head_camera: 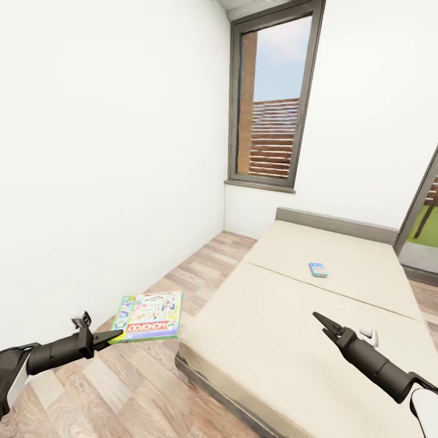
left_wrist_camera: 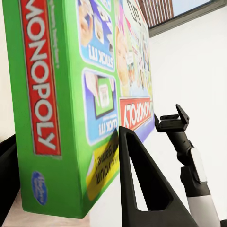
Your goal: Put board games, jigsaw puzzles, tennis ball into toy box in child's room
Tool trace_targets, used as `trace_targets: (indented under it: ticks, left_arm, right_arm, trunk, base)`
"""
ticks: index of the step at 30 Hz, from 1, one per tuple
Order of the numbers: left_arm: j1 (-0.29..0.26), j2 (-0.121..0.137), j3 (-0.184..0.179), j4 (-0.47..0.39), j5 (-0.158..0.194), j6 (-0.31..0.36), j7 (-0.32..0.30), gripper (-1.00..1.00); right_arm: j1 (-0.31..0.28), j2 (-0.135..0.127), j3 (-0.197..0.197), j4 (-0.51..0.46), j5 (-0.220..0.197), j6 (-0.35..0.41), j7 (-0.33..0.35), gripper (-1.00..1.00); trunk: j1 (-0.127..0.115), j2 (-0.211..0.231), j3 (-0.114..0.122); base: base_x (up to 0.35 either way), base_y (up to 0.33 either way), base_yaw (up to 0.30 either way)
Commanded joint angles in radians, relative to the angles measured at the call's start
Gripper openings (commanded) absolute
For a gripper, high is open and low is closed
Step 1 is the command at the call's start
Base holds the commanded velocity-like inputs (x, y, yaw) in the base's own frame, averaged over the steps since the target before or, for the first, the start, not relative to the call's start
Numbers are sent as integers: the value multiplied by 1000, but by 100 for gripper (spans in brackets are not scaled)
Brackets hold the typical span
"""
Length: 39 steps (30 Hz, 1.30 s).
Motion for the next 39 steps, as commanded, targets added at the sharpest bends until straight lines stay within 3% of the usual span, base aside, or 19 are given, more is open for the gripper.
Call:
trace_targets:
  ticks: [1, 5, 33, 39]
  left_arm:
    - [-1, 0, -2, 0, 0, 10, -4, -100]
    - [-1, 0, -15, 0, 0, 11, -4, -100]
    - [-1, -2, -19, 2, -2, 12, -4, -100]
    - [-1, -2, -19, 2, -2, 12, -4, -100]
  right_arm:
    - [-1, 0, -2, 0, 1, 5, 4, 100]
    - [-1, 1, -1, 0, 1, 4, 2, 100]
    - [-1, 2, 0, 0, 1, 5, 4, 100]
    - [-1, 1, 26, 1, 2, 3, 1, 100]
  trunk:
    - [0, -1, -1]
    - [0, -1, 2]
    - [-108, 195, 112]
    - [-131, 237, 136]
  base:
    - [-196, -257, 86]
    - [-94, -119, 189]
    - [-3, -4, 259]
    - [0, 0, 261]
